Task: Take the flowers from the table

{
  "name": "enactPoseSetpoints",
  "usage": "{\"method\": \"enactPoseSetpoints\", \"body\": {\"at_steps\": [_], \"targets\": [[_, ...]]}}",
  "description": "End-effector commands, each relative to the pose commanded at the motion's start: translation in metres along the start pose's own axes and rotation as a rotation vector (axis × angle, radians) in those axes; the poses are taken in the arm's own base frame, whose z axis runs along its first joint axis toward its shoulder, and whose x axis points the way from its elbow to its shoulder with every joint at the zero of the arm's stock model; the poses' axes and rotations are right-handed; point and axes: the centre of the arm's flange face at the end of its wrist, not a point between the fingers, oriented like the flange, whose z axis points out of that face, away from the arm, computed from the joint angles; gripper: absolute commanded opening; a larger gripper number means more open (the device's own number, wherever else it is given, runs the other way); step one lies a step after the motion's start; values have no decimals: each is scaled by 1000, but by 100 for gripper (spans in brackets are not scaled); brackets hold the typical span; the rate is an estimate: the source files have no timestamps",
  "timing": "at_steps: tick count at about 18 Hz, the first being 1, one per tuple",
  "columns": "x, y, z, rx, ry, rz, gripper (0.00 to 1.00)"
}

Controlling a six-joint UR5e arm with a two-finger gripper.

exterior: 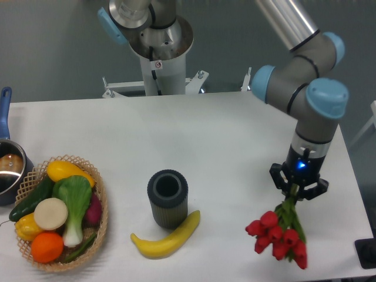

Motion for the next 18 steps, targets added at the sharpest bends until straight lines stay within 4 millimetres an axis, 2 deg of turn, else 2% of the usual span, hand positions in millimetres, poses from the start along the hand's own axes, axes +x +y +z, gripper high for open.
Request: {"method": "enactPoseSetpoints", "body": {"at_steps": [4,8,12,18], "targets": [[-5,-8,-37,114,-3,-26,25],[-21,4,-71,242,4,-63,25],[-38,24,-89,349,22,-94,25],[-42,27,-109,401,16,-102,25]]}}
